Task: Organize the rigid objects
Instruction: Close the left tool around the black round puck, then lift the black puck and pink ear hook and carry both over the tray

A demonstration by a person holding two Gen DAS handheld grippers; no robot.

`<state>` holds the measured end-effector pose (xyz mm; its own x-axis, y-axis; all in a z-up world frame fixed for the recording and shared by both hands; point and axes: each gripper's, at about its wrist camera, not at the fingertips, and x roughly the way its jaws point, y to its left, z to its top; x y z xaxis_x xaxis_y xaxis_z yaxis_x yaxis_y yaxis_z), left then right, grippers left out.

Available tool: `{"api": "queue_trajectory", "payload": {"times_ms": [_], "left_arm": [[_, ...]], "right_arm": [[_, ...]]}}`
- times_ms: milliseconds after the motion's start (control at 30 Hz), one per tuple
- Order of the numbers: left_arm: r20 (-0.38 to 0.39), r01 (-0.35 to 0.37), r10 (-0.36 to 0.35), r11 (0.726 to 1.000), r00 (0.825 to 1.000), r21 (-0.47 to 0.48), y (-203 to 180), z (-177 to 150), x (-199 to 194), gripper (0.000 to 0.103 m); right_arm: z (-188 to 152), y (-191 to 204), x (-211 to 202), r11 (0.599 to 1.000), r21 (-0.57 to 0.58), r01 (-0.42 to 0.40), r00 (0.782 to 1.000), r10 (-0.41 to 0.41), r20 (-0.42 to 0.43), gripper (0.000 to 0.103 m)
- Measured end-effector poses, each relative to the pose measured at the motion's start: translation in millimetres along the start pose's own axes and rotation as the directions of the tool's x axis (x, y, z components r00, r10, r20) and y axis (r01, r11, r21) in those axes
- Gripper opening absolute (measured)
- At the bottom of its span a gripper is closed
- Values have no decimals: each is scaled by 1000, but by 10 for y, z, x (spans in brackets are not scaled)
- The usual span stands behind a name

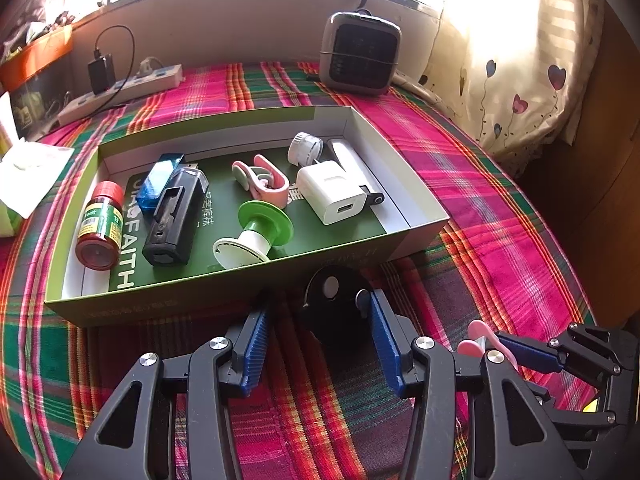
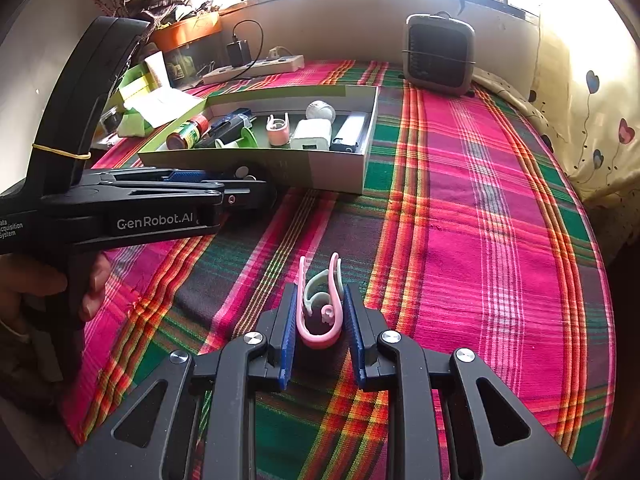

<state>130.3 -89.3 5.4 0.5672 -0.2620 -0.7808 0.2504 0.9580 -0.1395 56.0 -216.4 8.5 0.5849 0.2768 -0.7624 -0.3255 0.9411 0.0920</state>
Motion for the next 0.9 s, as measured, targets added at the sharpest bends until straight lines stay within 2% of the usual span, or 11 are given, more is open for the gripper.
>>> {"api": "queue_trajectory", "payload": {"times_ms": [33, 100, 267, 900], "left_arm": [[1, -2, 2, 1000, 1000, 2, 2, 0, -1, 46], [2, 14, -14, 1000, 1000, -4, 7, 1, -2, 34], [4, 21, -21, 1000, 1000, 5, -3, -4, -14, 30], [15, 13, -13, 1000, 1000, 23, 3, -38, -57, 29]], "right_arm": [[-1, -1, 0, 1000, 0, 0, 1000, 0, 0, 24], [1, -2, 3, 1000, 2, 0, 1000, 0, 0, 24], [3, -1, 9, 1000, 1, 1, 1000, -1, -3, 24], [-1, 13, 10, 1000, -9, 15, 1000, -15, -5, 24]]}}
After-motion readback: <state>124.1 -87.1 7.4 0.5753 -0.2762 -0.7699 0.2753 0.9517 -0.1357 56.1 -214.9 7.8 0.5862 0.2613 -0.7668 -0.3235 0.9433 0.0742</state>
